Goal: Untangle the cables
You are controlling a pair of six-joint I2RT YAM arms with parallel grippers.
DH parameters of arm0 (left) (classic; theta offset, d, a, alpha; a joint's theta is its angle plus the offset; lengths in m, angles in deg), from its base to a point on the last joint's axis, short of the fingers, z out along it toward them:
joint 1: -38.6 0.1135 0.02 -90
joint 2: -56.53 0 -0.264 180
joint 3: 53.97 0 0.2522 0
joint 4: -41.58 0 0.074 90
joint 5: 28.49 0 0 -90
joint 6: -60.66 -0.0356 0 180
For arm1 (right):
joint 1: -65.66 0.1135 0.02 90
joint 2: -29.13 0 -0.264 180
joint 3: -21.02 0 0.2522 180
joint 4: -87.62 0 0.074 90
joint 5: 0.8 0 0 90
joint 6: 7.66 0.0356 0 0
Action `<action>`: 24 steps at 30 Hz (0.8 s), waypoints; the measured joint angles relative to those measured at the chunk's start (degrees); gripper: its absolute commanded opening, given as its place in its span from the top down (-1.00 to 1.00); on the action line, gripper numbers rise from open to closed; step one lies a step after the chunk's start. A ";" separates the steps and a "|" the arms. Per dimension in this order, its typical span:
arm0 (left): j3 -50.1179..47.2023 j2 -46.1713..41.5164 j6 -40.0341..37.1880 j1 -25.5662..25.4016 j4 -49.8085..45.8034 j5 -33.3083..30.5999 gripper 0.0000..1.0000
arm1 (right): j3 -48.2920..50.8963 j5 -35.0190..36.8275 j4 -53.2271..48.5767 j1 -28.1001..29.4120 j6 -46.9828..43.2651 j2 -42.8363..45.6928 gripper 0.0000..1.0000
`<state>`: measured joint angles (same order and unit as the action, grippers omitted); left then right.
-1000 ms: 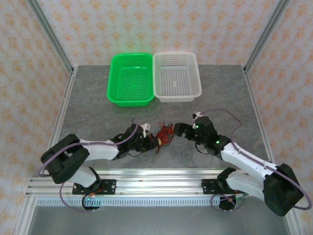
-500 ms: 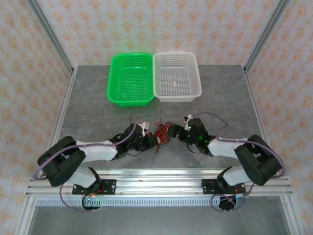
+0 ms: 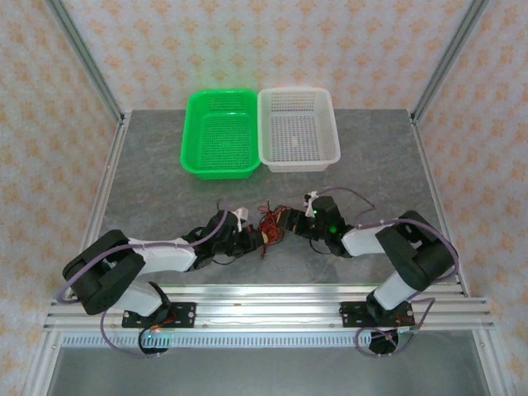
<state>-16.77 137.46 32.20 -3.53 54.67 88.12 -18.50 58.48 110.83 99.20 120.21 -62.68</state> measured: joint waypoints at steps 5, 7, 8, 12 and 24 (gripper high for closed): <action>-1.07 -0.24 0.20 0.42 1.25 0.28 1.00 | -1.38 -1.16 2.10 -0.07 -0.81 -4.00 0.69; -1.36 -0.35 0.17 0.57 1.33 0.61 1.00 | -1.36 -1.36 2.12 -0.09 -0.90 -4.85 0.91; -1.44 -0.50 0.15 0.66 1.29 0.68 1.00 | -1.36 -1.36 2.01 -0.09 -1.07 -4.94 0.95; -1.36 -2.54 -1.11 0.94 -0.92 0.79 0.58 | -1.36 -1.09 0.66 -0.09 -2.03 -4.17 1.00; 16.13 -16.04 -17.18 -1.31 -30.91 -19.78 -0.39 | -6.64 16.33 -32.63 2.75 -2.45 15.98 1.00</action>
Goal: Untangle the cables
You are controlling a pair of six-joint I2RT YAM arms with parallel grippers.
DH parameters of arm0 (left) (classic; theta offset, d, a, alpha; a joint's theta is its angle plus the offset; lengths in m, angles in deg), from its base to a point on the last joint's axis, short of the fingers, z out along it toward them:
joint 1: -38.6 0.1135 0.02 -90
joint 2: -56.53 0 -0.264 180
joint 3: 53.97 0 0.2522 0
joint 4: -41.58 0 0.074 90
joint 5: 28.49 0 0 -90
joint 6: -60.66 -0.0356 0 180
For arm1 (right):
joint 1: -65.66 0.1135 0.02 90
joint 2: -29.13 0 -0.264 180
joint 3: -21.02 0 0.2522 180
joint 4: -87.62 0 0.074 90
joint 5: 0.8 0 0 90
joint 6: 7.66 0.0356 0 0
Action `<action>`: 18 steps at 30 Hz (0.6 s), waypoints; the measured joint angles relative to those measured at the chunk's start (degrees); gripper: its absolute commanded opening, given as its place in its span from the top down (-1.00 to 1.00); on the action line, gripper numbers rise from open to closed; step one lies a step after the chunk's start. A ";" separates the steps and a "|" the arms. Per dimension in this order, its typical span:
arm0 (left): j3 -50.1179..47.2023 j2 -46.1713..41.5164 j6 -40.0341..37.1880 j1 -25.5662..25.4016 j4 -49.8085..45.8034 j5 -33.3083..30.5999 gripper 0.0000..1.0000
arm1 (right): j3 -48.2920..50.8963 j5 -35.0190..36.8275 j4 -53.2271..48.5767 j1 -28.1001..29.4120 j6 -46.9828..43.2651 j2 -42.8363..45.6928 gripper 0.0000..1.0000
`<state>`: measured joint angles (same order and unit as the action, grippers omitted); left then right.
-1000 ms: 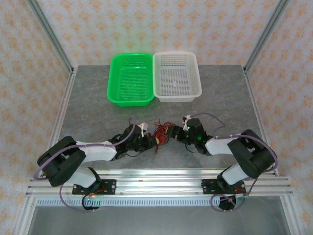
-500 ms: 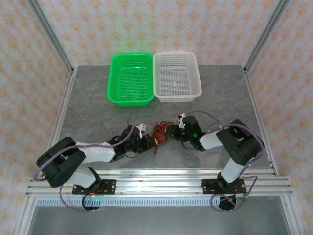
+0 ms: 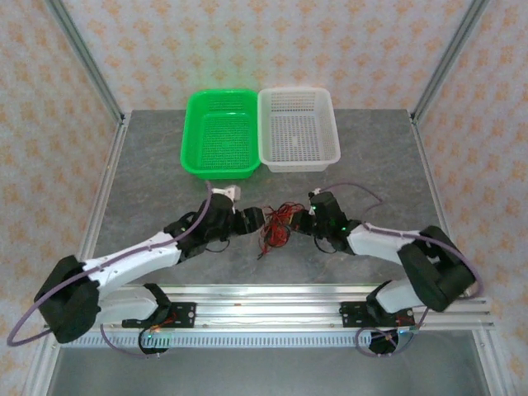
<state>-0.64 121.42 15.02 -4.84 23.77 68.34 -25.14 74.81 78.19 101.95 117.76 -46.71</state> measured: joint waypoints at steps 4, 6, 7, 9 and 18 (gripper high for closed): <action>2.78 1.49 -4.07 -6.16 -4.46 -7.32 -0.41 | -2.82 8.09 -10.16 2.01 4.07 4.02 1.00; 4.83 4.46 -5.90 -10.01 -6.54 -10.43 -0.41 | -3.50 11.37 -14.10 2.91 6.60 4.90 1.00; 5.84 5.95 -6.56 -11.63 -7.28 -11.65 -0.40 | -3.72 12.66 -15.67 3.37 7.74 5.05 1.00; 8.09 9.40 -7.67 -15.04 -8.41 -14.01 -0.40 | -4.15 14.58 -18.43 4.28 10.03 5.09 1.00; 9.84 13.38 -12.61 -23.67 -7.65 -18.84 -0.41 | -6.03 15.85 -21.77 5.05 14.56 5.09 1.00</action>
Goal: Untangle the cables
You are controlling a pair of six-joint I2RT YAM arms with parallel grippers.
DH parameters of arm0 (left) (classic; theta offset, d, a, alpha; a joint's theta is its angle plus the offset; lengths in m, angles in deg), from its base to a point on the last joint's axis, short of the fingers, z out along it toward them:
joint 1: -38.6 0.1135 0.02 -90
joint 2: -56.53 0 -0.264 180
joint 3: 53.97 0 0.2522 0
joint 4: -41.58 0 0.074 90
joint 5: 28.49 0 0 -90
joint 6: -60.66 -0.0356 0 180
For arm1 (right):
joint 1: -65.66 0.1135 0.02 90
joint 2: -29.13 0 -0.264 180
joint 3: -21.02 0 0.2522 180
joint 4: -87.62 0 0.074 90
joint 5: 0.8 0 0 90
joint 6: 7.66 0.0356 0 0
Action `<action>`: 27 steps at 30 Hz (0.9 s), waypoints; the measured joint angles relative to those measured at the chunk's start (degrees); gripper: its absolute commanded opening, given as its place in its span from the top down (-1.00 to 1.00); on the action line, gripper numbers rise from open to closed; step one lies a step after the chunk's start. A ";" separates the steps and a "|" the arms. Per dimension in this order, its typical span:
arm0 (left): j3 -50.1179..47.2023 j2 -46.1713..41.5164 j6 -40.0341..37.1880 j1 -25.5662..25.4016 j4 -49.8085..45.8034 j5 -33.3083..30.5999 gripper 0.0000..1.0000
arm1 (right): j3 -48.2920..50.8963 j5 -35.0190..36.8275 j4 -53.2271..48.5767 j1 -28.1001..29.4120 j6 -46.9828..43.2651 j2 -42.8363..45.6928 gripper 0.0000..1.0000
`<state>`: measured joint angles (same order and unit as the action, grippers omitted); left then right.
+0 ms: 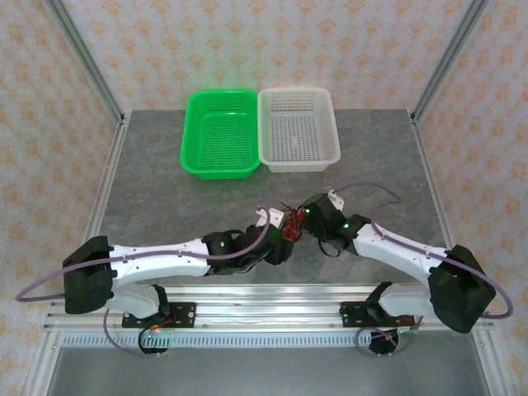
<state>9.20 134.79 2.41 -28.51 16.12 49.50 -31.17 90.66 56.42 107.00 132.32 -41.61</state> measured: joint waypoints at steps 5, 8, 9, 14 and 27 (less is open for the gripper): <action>-1.20 0.00 -3.37 -2.64 3.80 -3.19 -0.49 | -0.17 -1.22 0.11 0.00 0.85 -0.02 1.00; -3.96 0.00 -5.40 -2.93 7.23 -4.17 -0.53 | -0.17 -1.95 0.26 0.00 1.11 -0.02 1.00; -5.14 0.04 -6.29 -2.93 8.52 -4.55 -0.54 | -0.20 -2.19 0.33 -0.02 1.27 -0.02 1.00; -7.78 2.64 -10.29 -2.93 13.99 -5.77 -0.56 | -0.20 -3.28 0.57 0.00 1.70 -0.02 1.00; -6.16 16.63 -15.37 -1.70 23.19 -10.45 -0.60 | -0.20 -4.92 2.03 0.00 2.56 -0.02 1.00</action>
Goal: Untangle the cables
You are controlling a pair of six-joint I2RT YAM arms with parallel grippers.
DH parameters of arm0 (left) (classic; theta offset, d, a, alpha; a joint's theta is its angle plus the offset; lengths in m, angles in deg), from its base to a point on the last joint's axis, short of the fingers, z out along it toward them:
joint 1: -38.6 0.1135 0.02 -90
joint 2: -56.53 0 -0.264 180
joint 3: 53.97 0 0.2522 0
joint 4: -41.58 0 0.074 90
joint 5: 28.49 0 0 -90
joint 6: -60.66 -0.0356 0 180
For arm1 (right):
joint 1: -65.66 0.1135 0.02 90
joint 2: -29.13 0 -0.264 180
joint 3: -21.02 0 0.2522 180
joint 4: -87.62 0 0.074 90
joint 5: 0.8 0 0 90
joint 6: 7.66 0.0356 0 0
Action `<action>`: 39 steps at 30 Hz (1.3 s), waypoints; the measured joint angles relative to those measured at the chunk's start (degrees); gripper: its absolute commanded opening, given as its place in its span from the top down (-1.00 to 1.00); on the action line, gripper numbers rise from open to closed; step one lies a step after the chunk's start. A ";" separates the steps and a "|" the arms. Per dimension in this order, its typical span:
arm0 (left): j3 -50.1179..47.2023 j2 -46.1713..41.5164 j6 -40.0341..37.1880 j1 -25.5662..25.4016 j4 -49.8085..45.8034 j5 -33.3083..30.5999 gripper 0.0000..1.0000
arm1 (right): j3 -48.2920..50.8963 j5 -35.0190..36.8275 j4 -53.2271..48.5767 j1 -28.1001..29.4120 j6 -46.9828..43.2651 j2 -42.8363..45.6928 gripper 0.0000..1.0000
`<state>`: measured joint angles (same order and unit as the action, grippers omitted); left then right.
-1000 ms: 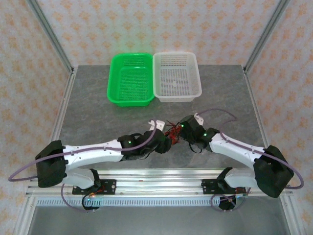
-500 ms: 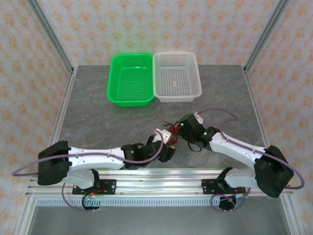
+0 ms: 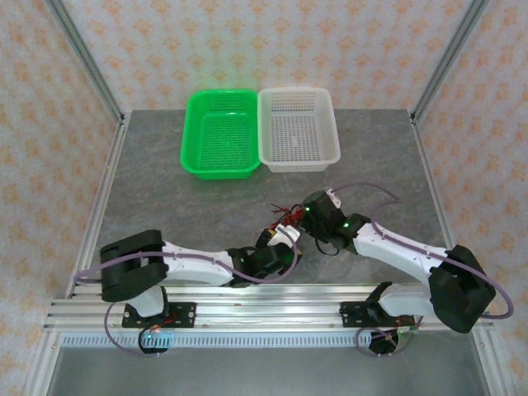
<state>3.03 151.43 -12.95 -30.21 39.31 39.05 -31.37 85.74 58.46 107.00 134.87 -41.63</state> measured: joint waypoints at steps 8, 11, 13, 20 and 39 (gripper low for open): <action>0.44 3.02 0.11 3.80 1.20 -3.63 0.34 | 0.00 0.07 1.31 -0.20 0.92 0.96 1.00; 0.37 2.97 0.37 5.73 2.86 -3.65 0.99 | 0.00 -0.81 1.33 -0.02 0.76 1.49 1.00; -0.04 2.67 0.50 6.86 3.54 -3.41 1.00 | 0.00 -1.20 1.36 -0.02 0.26 1.57 1.00; -8.17 -6.67 3.76 10.01 5.86 3.61 1.00 | 1.33 -4.02 3.15 0.04 -9.66 4.92 1.00; -20.92 -20.52 20.44 27.45 11.41 35.60 1.00 | 16.61 -7.89 23.26 0.13 -20.15 3.78 0.62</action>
<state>-17.88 130.90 7.48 -2.76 50.72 74.65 -14.76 77.85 81.71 107.13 114.72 -37.85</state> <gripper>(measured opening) 0.048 0.137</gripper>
